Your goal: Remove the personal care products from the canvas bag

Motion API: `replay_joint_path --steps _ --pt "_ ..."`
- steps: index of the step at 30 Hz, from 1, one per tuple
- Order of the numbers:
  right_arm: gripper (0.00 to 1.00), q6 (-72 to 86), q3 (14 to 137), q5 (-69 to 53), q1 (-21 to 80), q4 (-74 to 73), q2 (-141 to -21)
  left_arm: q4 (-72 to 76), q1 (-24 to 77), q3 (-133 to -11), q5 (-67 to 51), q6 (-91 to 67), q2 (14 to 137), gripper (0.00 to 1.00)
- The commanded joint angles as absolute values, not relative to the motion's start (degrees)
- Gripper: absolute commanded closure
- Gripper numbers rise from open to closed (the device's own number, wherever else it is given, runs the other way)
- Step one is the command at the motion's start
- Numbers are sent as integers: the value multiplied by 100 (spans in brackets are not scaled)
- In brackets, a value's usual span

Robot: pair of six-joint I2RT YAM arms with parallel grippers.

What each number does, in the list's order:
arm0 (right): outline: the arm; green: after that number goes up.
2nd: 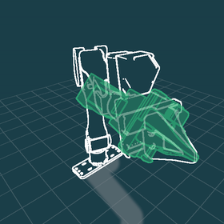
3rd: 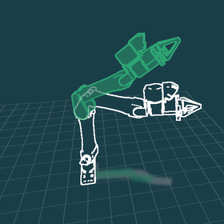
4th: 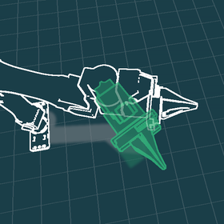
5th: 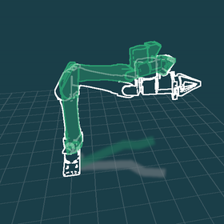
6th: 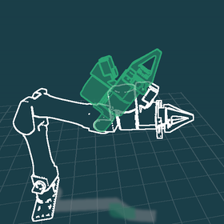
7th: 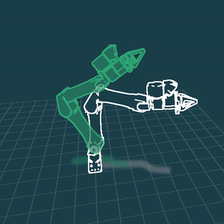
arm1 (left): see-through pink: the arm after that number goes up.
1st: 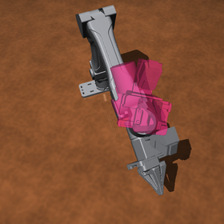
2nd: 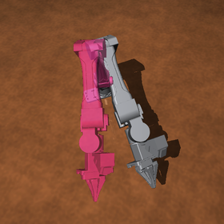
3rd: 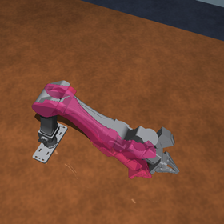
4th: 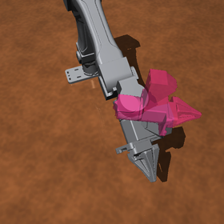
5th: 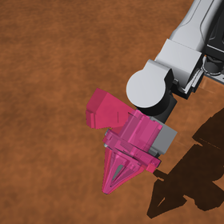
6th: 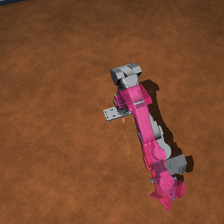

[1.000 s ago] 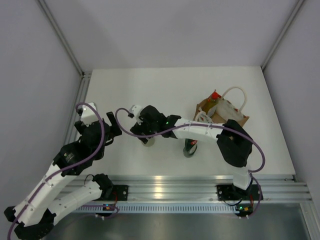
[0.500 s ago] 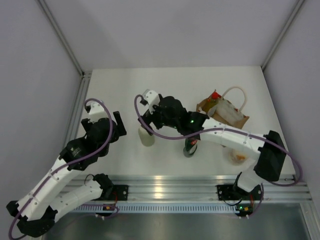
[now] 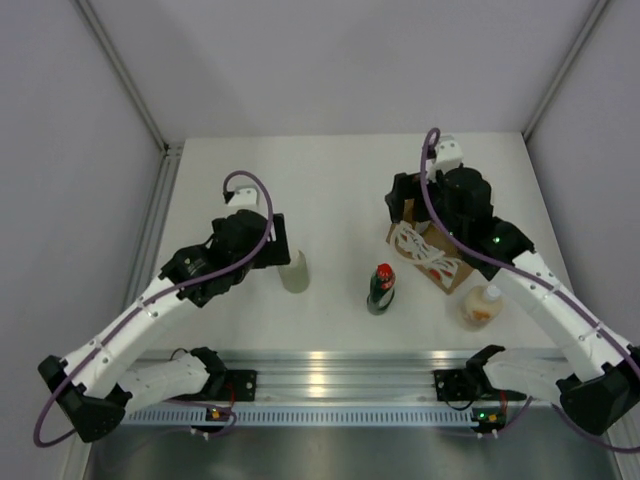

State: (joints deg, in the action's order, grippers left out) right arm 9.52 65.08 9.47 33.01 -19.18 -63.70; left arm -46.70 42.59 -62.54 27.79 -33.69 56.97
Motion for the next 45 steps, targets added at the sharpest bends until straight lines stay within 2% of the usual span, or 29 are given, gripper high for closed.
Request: replay_joint_path --steps 1,7,15,20,25,27,33,38,45 --pt "7 1353 6486 1089 2789 -2521 -6082 -3991 4280 -6705 2084 -3278 6019 2" --pt "9 1599 6556 1406 2075 -2848 -6318 -3516 4280 -7057 1328 -3349 6722 2" --pt "11 2416 6969 2135 1986 -2830 -7083 -3349 4298 -7347 1090 -3340 7093 2" --pt "21 2786 7075 2548 2057 -2742 -7558 -3366 4315 -7216 1160 -3226 6935 2" --pt "26 2883 7233 2522 2092 -2689 -8076 -3375 4315 -6909 1274 -3059 6584 2" --pt "31 2900 7303 2505 2101 -2654 -8208 -3392 4315 -6812 1309 -2997 6461 2" --pt "34 2979 7295 2452 2118 -2522 -8551 -3419 4315 -6426 1326 -2883 5995 2" --pt "40 3024 7154 2672 2162 -2522 -8482 -3718 4315 -6302 1696 -2839 5898 2" --pt "40 2909 7251 2725 2145 -2435 -8885 -3788 4315 -6363 1468 -2839 5810 2"
